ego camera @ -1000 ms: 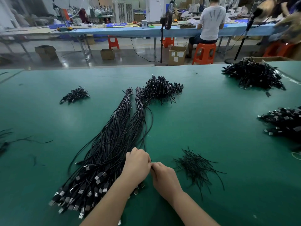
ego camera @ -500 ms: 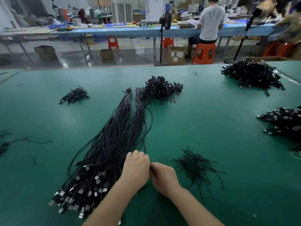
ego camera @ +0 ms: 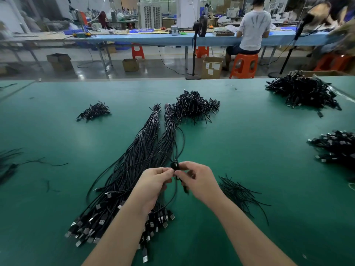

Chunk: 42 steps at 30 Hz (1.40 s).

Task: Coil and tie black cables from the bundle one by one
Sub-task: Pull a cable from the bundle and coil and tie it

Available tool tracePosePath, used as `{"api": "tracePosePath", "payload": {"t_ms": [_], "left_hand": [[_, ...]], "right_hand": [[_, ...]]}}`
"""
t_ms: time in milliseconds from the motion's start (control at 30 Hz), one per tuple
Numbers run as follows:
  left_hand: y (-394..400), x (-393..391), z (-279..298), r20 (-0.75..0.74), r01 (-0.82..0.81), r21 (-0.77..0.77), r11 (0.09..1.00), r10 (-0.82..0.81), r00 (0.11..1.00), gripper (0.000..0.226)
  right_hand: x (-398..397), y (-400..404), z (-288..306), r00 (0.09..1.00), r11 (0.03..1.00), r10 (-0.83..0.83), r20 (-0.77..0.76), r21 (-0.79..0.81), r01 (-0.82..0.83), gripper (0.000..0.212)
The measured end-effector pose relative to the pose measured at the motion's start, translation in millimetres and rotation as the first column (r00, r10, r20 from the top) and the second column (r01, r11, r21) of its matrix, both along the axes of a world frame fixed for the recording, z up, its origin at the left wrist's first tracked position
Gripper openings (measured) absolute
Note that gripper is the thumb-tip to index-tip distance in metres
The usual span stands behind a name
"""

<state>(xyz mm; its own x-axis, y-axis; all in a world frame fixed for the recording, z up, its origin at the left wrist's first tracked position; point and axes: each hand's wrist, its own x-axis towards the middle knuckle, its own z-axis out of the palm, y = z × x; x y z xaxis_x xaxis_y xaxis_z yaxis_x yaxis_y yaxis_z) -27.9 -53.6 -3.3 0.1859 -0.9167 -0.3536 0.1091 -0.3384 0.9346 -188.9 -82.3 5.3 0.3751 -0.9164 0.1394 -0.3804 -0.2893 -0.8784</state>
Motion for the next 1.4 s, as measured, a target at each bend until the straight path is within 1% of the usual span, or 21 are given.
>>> {"api": "tracePosePath", "payload": {"t_ms": [167, 400, 533, 633, 700, 733, 767, 833, 900, 967, 1033, 1067, 1100, 1133, 1167, 1200, 1233, 1267, 1300, 1333, 1400], "left_hand": [[6.2, -5.4, 8.5, 0.12, -0.038, -0.093, 0.995, 0.049, 0.992, 0.01], [8.9, -6.0, 16.2, 0.241, 0.031, -0.109, 0.994, -0.003, 0.971, 0.007], [7.5, -5.1, 18.6, 0.266, 0.06, -0.122, 0.991, -0.026, 0.964, 0.005], [9.0, -5.3, 20.8, 0.354, 0.057, -0.165, 0.985, 0.005, 0.935, 0.005], [11.4, -6.8, 21.1, 0.448, 0.08, -0.242, 0.967, 0.038, 0.893, 0.007], [13.0, -7.5, 21.3, 0.498, 0.104, -0.287, 0.952, 0.055, 0.866, 0.008], [14.7, -8.1, 21.5, 0.55, 0.141, -0.338, 0.93, 0.074, 0.832, 0.009], [17.5, -8.6, 22.4, 0.644, 0.253, -0.451, 0.856, 0.117, 0.756, 0.013], [19.5, -7.4, 23.4, 0.708, 0.355, -0.508, 0.785, 0.146, 0.691, 0.015], [21.1, -7.6, 22.7, 0.768, 0.425, -0.512, 0.747, 0.176, 0.615, 0.013], [22.2, -9.7, 21.4, 0.803, 0.442, -0.51, 0.738, 0.224, 0.552, 0.009], [22.2, -11.5, 21.3, 0.801, 0.422, -0.515, 0.746, 0.244, 0.547, 0.008], [22.1, -12.9, 21.4, 0.783, 0.38, -0.521, 0.764, 0.251, 0.569, 0.008], [20.6, -13.6, 21.9, 0.75, 0.317, -0.517, 0.795, 0.242, 0.616, 0.009], [18.9, -13.1, 22.8, 0.707, 0.243, -0.489, 0.838, 0.217, 0.674, 0.01], [16.7, -11.8, 23.7, 0.651, 0.171, -0.435, 0.884, 0.177, 0.738, 0.011], [14.9, -10.6, 24.6, 0.574, 0.107, -0.37, 0.923, 0.137, 0.807, 0.011], [13.9, -9.3, 24.6, 0.475, 0.052, -0.316, 0.947, 0.111, 0.873, 0.011], [13.8, -8.1, 24.5, 0.377, 0.008, -0.276, 0.961, 0.1, 0.921, 0.01], [13.9, -7.3, 24.5, 0.308, -0.019, -0.251, 0.968, 0.099, 0.946, 0.01], [13.8, -7.7, 24.7, 0.242, -0.038, -0.221, 0.975, 0.093, 0.966, 0.01]], "right_hand": [[-1.6, -2.2, 6.2, 0.998, 0.999, -0.017, 0.067, 0.03, 0.016, 0.009], [-2.9, 1.2, 2.4, 0.988, 0.995, -0.056, 0.146, 0.087, 0.044, 0.026], [-4.2, 1.1, 2.1, 0.984, 0.992, -0.053, 0.169, 0.119, 0.033, 0.023], [-5.6, 1.5, 4.4, 0.983, 0.983, -0.032, 0.181, 0.182, -0.002, 0.015], [-7.2, 0.2, 9.2, 0.969, 0.943, -0.028, 0.244, 0.329, -0.055, 0.007], [-8.2, -1.6, 11.7, 0.959, 0.905, -0.032, 0.283, 0.416, -0.093, 0.009], [-9.8, -3.5, 14.3, 0.948, 0.854, -0.034, 0.315, 0.502, -0.136, 0.014], [-13.7, -7.8, 18.7, 0.929, 0.721, -0.032, 0.369, 0.652, -0.234, 0.019], [-17.6, -11.6, 21.8, 0.917, 0.602, -0.034, 0.399, 0.74, -0.3, 0.02], [-20.1, -14.9, 22.8, 0.926, 0.556, -0.02, 0.377, 0.774, -0.303, 0.024], [-20.0, -16.7, 23.3, 0.94, 0.557, -0.021, 0.34, 0.785, -0.271, 0.025], [-19.1, -17.4, 23.6, 0.942, 0.57, -0.038, 0.332, 0.782, -0.252, 0.027], [-17.4, -17.5, 23.8, 0.941, 0.597, -0.049, 0.334, 0.765, -0.241, 0.029], [-15.2, -17.1, 24.1, 0.942, 0.649, -0.04, 0.332, 0.726, -0.228, 0.029], [-12.5, -15.8, 23.8, 0.954, 0.726, -0.01, 0.299, 0.659, -0.199, 0.024], [-11.0, -14.2, 23.3, 0.973, 0.812, 0.026, 0.23, 0.563, -0.155, 0.015], [-9.8, -13.0, 22.1, 0.989, 0.888, 0.057, 0.137, 0.446, -0.112, 0.015], [-9.4, -12.4, 18.7, 0.996, 0.939, 0.073, 0.042, 0.334, -0.083, 0.028], [-8.9, -11.9, 16.3, 0.997, 0.965, 0.078, -0.024, 0.254, -0.07, 0.039], [-9.5, -11.6, 15.3, 0.996, 0.978, 0.068, -0.058, 0.2, -0.055, 0.044], [-11.1, -10.2, 13.9, 0.998, 0.997, 0.034, -0.056, 0.071, -0.03, 0.047]]}}
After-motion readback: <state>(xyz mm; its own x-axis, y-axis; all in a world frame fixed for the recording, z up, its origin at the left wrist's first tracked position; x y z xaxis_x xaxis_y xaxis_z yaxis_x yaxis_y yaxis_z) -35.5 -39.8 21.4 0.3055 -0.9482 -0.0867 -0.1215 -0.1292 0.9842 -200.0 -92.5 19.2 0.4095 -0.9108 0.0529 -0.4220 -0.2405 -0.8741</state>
